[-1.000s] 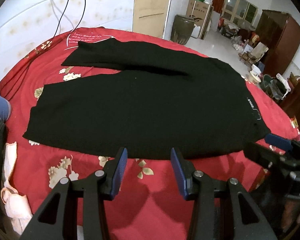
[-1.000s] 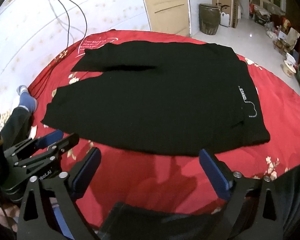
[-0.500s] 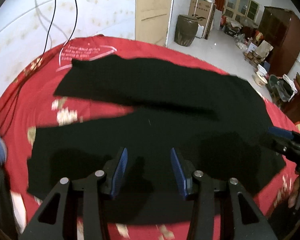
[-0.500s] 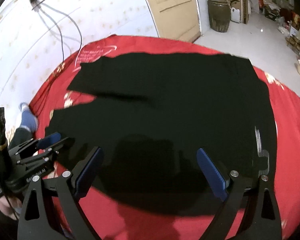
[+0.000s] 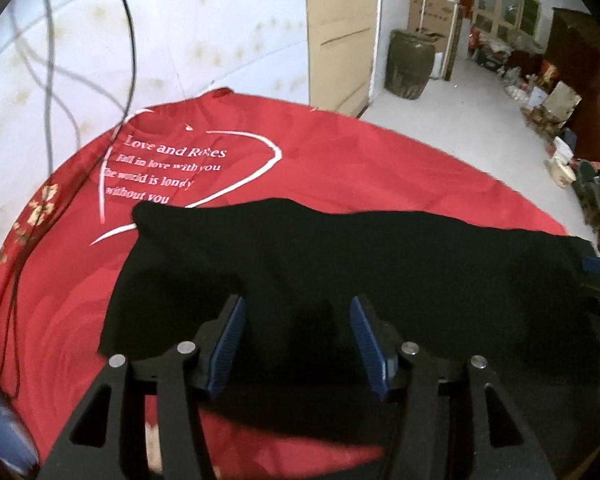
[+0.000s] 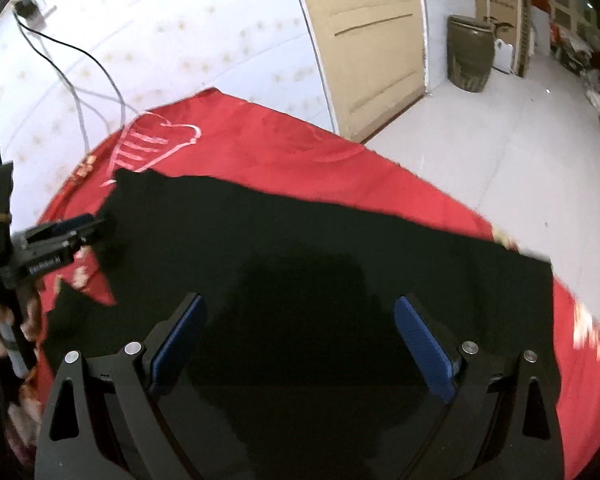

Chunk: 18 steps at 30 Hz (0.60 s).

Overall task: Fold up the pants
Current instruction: 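Grasp the waistband edge of the black pants with both grippers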

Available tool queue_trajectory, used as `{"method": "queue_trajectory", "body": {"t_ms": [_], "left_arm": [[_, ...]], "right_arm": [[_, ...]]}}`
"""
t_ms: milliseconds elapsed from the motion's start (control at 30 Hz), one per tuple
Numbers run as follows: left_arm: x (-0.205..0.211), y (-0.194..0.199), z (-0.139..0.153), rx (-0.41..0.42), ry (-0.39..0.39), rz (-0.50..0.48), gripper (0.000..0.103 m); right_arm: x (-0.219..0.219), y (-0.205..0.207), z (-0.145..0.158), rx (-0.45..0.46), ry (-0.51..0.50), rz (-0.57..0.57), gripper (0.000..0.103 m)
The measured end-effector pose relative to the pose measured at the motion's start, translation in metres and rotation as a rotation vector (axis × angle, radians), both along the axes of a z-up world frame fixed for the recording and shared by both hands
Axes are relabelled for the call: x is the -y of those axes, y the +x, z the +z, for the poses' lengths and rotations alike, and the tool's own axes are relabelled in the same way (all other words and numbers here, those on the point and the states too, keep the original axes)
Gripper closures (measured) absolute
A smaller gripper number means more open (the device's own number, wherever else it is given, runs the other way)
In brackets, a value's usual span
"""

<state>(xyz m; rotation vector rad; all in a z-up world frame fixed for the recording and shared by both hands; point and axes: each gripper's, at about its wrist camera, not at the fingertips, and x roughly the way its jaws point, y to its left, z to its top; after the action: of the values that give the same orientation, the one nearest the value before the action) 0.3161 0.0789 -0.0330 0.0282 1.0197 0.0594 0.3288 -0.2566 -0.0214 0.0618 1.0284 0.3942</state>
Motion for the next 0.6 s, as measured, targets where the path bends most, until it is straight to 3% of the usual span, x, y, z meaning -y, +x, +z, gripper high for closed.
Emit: {"method": "queue_trajectory", "body": {"t_ms": [167,233,400,467,500,533,567,600], "left_arm": [[0.005,0.025,-0.022,-0.023,0.043,-0.007,0.043],[0.005,0.027,-0.023,0.007,0.053,0.004,0.037],[0.005,0.024,-0.026,0.043,0.051,0.016,0.037],[0.009,0.021,-0.025,0.054,0.05,-0.011,0.055],[0.013,0.019,-0.024,0.057,0.053,-0.032,0.061],[0.02,0.019,-0.024,0.059,0.067,-0.051,0.073],[0.026,0.019,-0.025,0.062,0.085,-0.072,0.085],[0.034,0.019,-0.026,0.064,0.109,-0.084,0.089]], "right_arm": [[-0.004,0.046,-0.023,-0.009,-0.033,0.07,0.008],[-0.004,0.058,-0.034,-0.033,-0.035,0.101,0.008],[-0.012,0.065,-0.045,-0.008,-0.132,0.18,0.009],[-0.015,0.063,-0.045,0.013,-0.187,0.192,0.022],[-0.017,0.061,-0.044,0.039,-0.224,0.212,0.041],[-0.014,0.06,-0.043,0.042,-0.206,0.227,0.062],[-0.012,0.062,-0.042,0.031,-0.188,0.223,0.071],[-0.013,0.062,-0.041,0.03,-0.185,0.235,0.086]]}}
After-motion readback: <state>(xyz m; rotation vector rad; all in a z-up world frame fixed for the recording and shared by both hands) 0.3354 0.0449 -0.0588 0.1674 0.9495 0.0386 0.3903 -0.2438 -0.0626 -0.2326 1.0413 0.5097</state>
